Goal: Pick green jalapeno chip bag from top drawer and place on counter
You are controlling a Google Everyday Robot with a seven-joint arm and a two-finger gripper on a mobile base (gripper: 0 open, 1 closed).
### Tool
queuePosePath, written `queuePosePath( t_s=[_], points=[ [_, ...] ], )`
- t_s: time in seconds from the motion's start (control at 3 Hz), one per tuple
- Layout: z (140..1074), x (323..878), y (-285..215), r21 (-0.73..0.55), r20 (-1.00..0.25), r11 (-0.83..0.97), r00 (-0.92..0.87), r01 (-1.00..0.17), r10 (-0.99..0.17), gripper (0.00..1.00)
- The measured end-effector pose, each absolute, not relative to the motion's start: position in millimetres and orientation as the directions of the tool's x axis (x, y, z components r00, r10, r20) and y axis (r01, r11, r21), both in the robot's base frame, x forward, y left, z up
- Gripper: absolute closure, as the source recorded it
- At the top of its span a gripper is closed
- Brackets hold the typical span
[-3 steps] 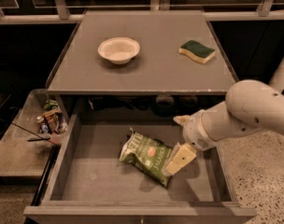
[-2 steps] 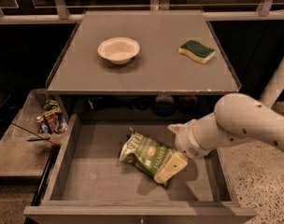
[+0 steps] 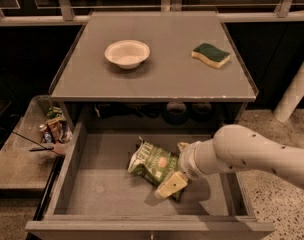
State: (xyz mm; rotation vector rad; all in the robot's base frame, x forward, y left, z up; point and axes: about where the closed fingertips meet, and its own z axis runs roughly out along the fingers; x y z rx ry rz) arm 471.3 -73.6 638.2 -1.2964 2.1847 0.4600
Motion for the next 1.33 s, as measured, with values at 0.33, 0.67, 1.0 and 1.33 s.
queuePosePath(
  t_s=[0.33,0.67,1.0,1.33],
  points=[
    [623.2,483.9,-70.3,-0.03,-0.636,0.534,-0.396,-0.845,-0.662,0.0],
    [611.5,489.0,-62.4,-0.062,-0.658,0.559,-0.387,-0.827,-0.646,0.0],
    [605.0,488.4,-54.7,-0.074,-0.676,0.567,-0.377,-0.82,-0.633,0.0],
    [605.4,489.3,-54.1,-0.077,-0.678,0.569,-0.375,-0.819,-0.632,0.18]
  ],
)
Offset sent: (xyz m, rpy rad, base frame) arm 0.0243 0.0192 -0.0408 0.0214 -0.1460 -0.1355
